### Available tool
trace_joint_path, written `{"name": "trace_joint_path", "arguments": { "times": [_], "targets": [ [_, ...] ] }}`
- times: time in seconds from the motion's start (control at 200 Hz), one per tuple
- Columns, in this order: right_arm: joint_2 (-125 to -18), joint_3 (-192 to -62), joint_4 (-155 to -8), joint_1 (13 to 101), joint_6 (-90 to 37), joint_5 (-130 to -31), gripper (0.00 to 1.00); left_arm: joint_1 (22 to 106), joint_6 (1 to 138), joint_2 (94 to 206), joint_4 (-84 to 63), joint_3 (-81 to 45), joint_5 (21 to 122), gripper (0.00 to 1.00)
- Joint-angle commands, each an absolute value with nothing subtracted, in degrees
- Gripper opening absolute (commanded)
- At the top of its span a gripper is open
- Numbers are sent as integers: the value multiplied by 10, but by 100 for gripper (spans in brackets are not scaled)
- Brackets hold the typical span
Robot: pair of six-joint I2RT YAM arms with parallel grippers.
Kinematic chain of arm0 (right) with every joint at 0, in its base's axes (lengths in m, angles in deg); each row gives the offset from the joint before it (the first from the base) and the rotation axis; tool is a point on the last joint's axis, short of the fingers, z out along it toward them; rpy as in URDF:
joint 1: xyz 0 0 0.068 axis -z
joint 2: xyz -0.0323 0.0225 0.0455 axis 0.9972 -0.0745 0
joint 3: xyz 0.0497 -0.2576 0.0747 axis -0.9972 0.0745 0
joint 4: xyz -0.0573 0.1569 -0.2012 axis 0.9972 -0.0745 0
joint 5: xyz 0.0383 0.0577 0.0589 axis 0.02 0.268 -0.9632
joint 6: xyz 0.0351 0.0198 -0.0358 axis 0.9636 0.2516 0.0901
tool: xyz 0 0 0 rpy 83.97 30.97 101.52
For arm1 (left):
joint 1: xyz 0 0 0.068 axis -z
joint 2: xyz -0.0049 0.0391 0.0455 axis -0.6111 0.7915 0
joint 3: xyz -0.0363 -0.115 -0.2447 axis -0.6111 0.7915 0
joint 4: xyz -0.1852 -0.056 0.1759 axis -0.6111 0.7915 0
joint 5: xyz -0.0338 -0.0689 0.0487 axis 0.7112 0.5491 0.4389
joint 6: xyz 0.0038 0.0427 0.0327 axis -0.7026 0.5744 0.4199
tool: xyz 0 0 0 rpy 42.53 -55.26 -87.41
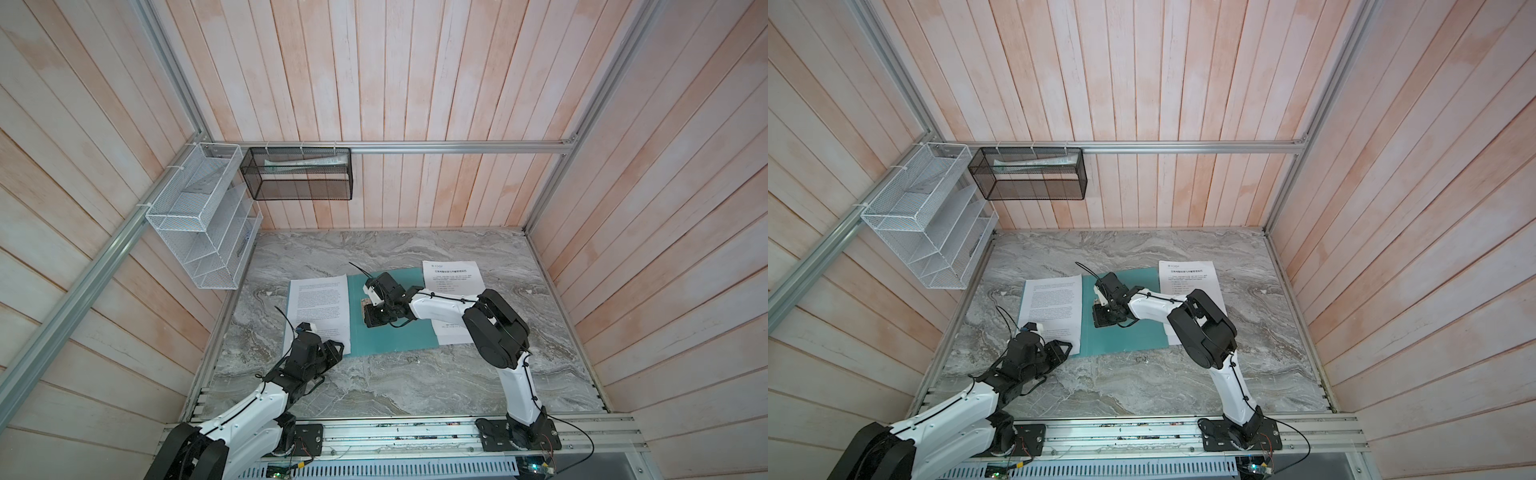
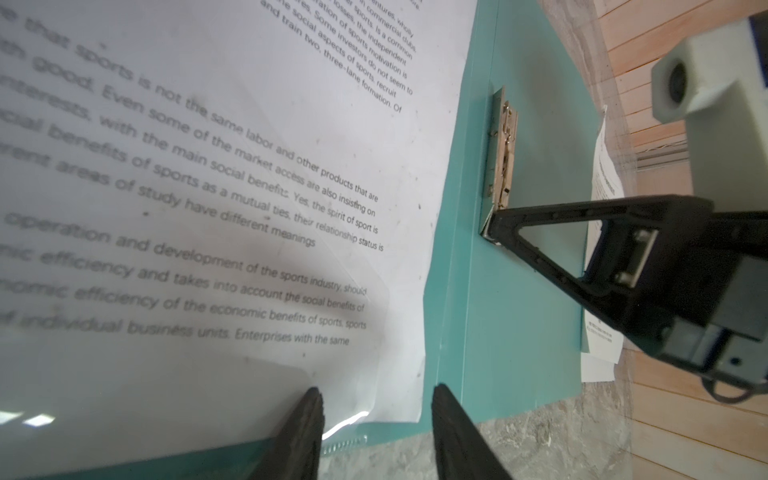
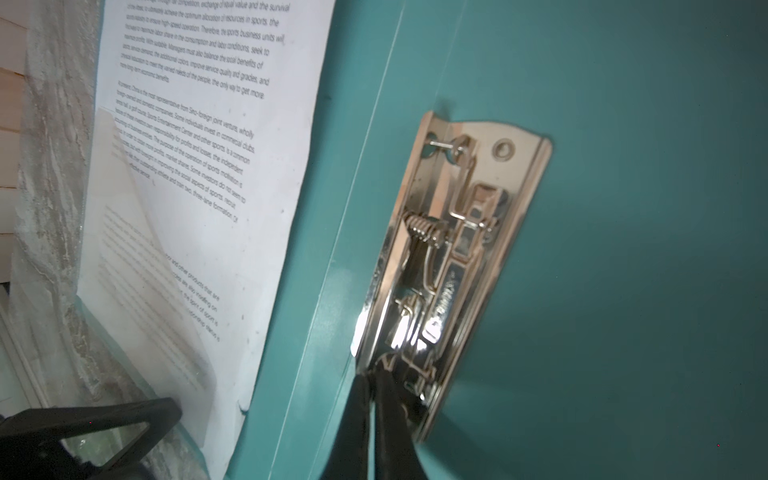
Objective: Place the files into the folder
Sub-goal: 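Grip the metal clip's lever with the right gripper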
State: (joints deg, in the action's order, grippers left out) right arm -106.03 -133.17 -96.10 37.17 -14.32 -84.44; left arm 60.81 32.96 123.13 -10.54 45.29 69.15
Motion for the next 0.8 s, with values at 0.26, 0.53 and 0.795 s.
{"name": "trace_joint_path", "arguments": {
  "times": [0.26,0.53,0.795],
  "targets": [
    [-1097,-1273,-1057,390,-165,-744,0,597,313,1279,-39,450,667,46],
    [-1021,-1279,-963,408,-150,-893,0,596,302,1291,-37,446,664,45],
    [-1031,-1314,-1013,409,-170,-871,0,596,305,1287,-39,448,666,45]
  ]
}}
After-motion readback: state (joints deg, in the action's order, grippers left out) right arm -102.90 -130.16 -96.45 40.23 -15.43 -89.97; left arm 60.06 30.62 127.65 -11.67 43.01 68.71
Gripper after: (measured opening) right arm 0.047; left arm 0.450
